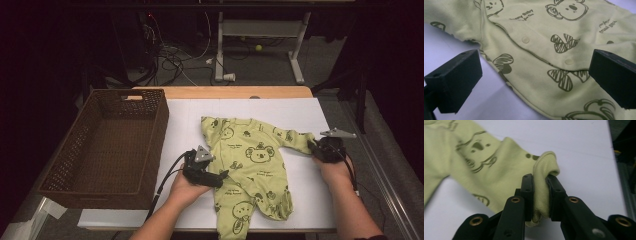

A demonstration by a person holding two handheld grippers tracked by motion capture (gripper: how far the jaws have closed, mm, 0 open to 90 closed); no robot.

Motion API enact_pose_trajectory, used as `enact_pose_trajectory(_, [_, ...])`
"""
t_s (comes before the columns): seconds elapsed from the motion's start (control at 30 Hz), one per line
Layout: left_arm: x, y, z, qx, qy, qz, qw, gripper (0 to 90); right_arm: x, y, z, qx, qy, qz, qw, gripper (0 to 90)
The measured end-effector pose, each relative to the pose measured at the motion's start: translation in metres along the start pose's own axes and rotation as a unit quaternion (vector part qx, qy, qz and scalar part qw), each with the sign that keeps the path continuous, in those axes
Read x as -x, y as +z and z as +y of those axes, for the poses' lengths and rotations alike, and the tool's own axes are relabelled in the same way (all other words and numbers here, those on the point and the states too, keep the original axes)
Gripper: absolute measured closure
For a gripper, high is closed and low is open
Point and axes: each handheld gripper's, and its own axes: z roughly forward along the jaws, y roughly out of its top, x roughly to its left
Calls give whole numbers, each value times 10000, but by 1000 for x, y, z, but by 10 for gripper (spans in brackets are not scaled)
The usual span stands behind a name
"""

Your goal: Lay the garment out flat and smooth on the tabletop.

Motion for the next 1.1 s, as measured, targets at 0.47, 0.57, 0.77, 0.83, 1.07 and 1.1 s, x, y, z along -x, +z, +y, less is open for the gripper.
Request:
enact_pose_trajectory(0.47, [-1,-6,-5,31,-14,-21,10000,0,53,16,9,-106,321,-494,9982,792])
enact_pose_trajectory(0.57, [-1,-8,-5,30,-6,-38,10000,0,63,12,7,-122,341,-628,9974,792])
enact_pose_trajectory(0.77, [0,-10,-7,53,9,-36,10000,0,91,1,-3,-126,494,-820,9953,792])
enact_pose_trajectory(0.83, [0,-9,-7,68,-11,-38,10000,0,99,-5,-7,-103,545,-868,9947,793])
enact_pose_trajectory(1.07, [5,-4,-7,25,-36,-87,10000,0,97,-19,-12,166,441,-681,9966,524])
enact_pose_trajectory(1.1, [6,-4,-7,16,-15,-92,10000,0,94,-22,-12,217,382,-657,9969,514])
